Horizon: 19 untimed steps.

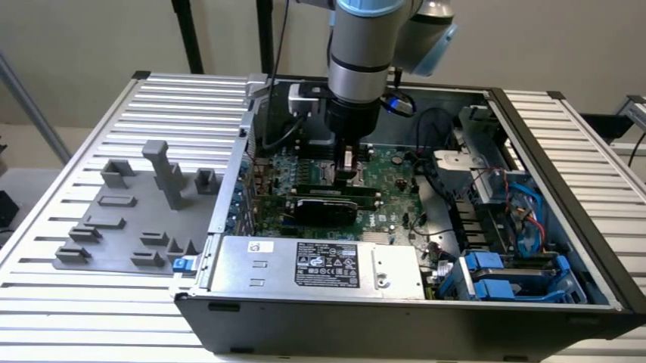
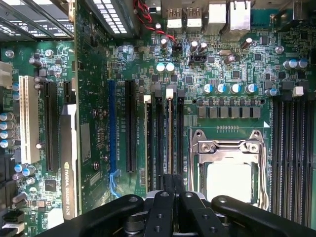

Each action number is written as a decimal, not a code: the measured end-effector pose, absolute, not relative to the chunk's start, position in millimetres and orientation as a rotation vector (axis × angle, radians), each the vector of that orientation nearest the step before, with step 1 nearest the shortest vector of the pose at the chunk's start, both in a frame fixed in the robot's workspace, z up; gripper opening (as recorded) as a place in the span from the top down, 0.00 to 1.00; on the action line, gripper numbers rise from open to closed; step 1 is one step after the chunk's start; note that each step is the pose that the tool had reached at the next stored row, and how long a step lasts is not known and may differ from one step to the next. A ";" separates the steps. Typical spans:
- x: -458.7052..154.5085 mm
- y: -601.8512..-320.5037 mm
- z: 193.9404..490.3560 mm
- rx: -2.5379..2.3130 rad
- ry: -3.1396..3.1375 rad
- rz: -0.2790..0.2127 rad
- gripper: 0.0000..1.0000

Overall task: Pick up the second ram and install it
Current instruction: 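Press down the second ram until it locks into place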

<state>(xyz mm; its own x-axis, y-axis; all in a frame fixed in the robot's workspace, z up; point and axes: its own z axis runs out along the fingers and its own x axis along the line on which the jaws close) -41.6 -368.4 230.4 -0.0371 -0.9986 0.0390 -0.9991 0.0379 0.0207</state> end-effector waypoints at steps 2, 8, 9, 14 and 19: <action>-41.6 -368.5 229.3 2.150 -2.232 0.019 0.89; -41.7 -368.5 226.3 2.150 -2.232 0.019 0.89; -41.7 -368.5 226.3 2.150 -2.232 0.019 0.89; -41.5 -368.3 231.7 2.150 -2.233 0.018 0.89; -41.6 -368.3 234.6 2.150 -2.232 0.018 0.89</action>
<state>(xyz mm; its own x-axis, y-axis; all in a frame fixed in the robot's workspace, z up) -41.6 -368.3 234.6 -0.0371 -0.9986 0.0382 -0.9991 0.0380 0.0209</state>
